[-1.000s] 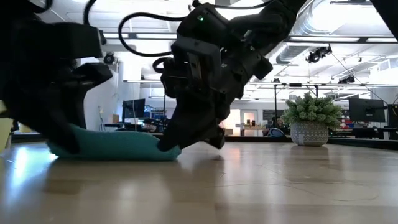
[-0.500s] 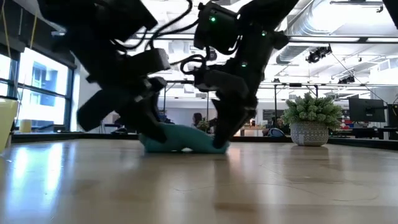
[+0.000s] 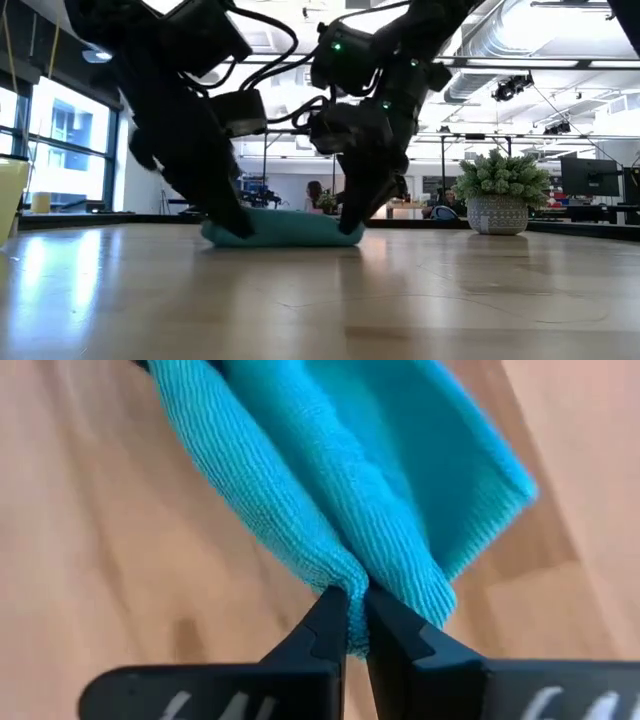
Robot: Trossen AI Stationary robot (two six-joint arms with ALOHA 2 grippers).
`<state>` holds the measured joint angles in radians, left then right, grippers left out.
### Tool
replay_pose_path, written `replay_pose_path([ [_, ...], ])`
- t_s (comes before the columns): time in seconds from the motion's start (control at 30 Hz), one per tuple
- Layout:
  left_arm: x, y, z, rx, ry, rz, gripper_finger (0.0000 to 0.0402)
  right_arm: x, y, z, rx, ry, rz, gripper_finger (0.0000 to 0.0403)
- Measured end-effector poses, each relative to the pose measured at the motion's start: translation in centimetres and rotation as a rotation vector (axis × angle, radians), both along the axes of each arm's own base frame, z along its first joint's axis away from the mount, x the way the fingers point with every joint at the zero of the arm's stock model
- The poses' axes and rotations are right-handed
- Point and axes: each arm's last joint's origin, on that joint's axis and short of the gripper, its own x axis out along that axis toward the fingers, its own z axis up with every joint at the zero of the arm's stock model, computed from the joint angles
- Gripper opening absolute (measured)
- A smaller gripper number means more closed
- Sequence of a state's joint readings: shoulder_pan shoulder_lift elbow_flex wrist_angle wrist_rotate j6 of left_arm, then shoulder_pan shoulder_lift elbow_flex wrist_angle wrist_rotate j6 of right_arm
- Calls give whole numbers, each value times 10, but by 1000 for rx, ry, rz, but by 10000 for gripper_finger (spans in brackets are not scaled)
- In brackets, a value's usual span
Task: Roll microfiber towels into tight, uniform cylinder then place into a basket
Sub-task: Roll the blue microfiber towel
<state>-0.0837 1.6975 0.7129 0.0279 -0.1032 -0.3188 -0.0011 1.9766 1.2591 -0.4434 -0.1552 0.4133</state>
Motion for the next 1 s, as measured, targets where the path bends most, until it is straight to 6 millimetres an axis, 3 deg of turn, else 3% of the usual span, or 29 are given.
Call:
replay_pose_path([
  [0.3,-10,8,18,-226,28,38,20,5,-14,5,271,-64,39,9],
  [0.57,-20,11,5,-322,99,215,20,14,-25,-6,234,-124,25,12],
  [0.7,-24,12,0,-336,110,246,20,16,-26,-6,127,-161,54,44],
  [0.87,-26,12,-1,-326,115,238,19,9,-37,15,105,-197,99,103],
  [1.0,-26,12,-1,-321,116,232,19,1,-36,42,32,-255,171,116],
])
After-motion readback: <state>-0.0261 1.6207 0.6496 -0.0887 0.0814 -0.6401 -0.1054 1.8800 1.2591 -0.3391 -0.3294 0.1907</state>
